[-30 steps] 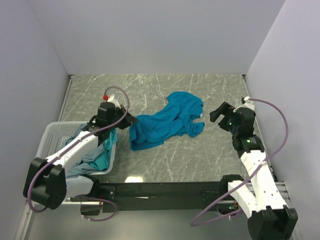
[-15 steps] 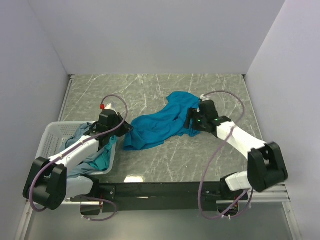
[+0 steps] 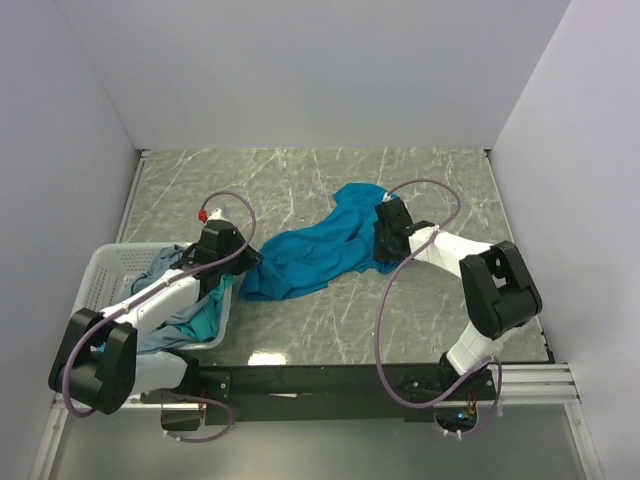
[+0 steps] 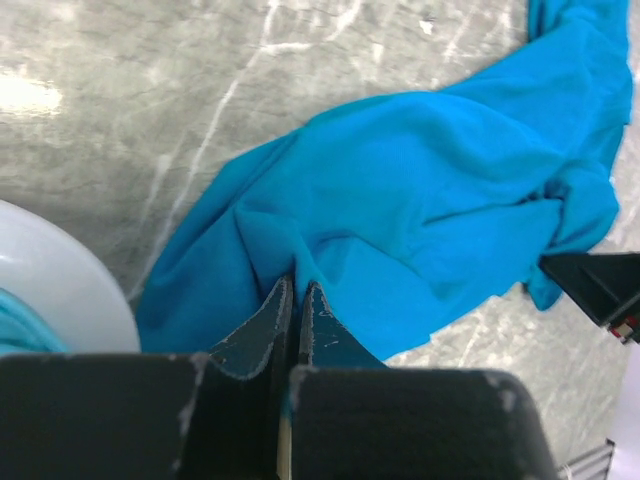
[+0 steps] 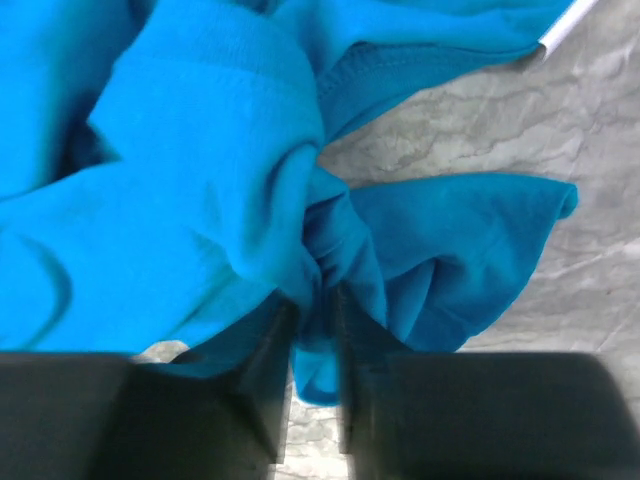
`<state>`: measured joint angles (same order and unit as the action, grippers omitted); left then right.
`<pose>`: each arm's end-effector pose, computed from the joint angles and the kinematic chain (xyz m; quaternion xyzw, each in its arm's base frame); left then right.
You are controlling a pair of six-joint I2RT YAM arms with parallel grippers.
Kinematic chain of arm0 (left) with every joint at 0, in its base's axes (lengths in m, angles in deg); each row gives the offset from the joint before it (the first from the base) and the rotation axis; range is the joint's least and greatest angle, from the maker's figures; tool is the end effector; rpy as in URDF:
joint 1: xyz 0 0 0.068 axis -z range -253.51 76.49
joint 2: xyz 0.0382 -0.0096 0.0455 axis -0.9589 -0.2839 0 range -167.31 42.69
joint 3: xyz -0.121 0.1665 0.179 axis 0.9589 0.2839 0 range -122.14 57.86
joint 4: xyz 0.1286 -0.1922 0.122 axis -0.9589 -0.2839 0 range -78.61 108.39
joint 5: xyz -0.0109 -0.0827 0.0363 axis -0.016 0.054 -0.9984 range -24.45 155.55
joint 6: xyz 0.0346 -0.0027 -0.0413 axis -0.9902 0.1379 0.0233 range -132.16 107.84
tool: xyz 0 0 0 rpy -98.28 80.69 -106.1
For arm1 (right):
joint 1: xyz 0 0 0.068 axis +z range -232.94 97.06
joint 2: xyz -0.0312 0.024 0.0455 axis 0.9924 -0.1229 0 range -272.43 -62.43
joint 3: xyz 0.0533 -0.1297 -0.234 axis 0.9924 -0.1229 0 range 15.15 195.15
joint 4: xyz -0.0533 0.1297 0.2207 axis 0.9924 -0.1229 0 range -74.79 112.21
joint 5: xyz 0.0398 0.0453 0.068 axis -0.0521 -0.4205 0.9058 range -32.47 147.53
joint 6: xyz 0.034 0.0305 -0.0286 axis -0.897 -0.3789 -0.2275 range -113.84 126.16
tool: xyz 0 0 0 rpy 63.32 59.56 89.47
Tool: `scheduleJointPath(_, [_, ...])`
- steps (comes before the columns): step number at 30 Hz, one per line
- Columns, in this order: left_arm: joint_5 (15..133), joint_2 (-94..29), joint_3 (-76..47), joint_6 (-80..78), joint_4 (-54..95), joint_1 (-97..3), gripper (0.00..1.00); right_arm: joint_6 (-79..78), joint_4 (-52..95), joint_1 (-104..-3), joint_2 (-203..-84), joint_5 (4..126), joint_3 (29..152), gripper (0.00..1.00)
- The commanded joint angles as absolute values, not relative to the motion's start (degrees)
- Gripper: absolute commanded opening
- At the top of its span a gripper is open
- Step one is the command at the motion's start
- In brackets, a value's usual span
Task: Fold and stack the t-shirts
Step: Flatten the tshirt out
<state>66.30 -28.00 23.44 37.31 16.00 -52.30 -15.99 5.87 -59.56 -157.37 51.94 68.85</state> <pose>0.2342 -0.0914 0.1975 -0.2172 0.8747 -0.2553 0.3499 0.2998 0.1258 0.1677 0.0034 0.9592 0.0647 0.2752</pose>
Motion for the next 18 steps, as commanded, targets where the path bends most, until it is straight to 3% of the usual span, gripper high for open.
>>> scheduleJointPath(1, [63.1, -28.9, 20.8, 38.5, 16.1, -52.2, 0.01, -15.6, 5.2, -59.1, -157.7, 49.4, 71.8, 0.24])
scheduleJointPath(2, [62.5, -29.1, 20.4, 38.6, 15.4, -52.2, 0.01, -16.1, 5.3, -59.2, -157.0, 48.6, 71.3, 0.11])
scheduleJointPath(5, [60.0, -28.2, 18.9, 39.1, 13.8, -52.2, 0.01, -16.6, 3.4, -59.1, -153.3, 45.1, 70.9, 0.00])
scheduleJointPath(18, [46.3, -17.7, 4.5, 37.2, 10.6, -52.2, 0.01, -13.2, -4.8, -59.1, -120.6, 33.9, 73.9, 0.00])
